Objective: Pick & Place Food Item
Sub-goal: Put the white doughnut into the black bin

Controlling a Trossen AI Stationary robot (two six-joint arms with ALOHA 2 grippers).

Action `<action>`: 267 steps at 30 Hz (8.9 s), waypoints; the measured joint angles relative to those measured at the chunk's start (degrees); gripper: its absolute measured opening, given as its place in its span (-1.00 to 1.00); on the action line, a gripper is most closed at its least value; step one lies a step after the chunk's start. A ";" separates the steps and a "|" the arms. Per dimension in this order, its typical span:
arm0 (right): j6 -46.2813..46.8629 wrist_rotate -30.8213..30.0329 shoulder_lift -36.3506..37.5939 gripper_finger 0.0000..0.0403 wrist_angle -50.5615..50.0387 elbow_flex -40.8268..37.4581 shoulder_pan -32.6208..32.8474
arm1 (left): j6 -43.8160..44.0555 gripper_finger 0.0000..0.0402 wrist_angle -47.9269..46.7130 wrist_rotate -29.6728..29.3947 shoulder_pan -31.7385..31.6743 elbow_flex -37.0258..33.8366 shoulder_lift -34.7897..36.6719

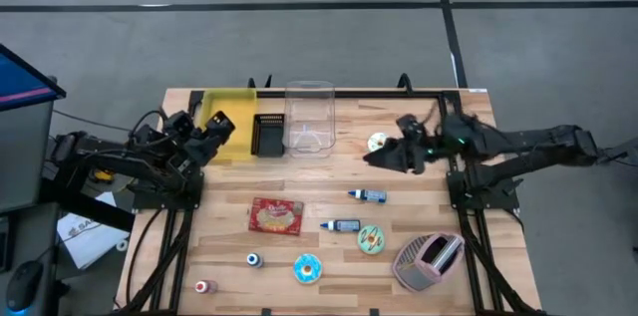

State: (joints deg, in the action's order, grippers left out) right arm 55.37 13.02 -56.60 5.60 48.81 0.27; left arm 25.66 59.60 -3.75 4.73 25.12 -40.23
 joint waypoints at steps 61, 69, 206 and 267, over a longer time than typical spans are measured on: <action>-41.88 -21.76 -43.11 0.27 -53.75 12.53 -28.27 | -9.92 -0.27 -26.90 -9.86 2.43 15.39 -1.18; -39.92 -20.21 -36.68 0.26 -48.59 6.55 -30.64 | -8.82 -0.27 -26.47 -9.90 2.43 15.39 -1.18; -31.42 -31.08 -29.90 -0.47 -40.89 39.51 0.06 | 15.28 -0.58 -49.18 -8.90 -5.79 31.78 -33.33; -13.95 -33.22 -25.09 -0.07 -48.42 39.46 9.27 | -46.29 -0.65 -108.71 19.63 -48.00 39.45 -51.54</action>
State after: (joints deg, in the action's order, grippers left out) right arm 41.43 -20.20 -81.69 -42.83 88.27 9.54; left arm -20.63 -49.12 15.88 -43.26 64.58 -91.76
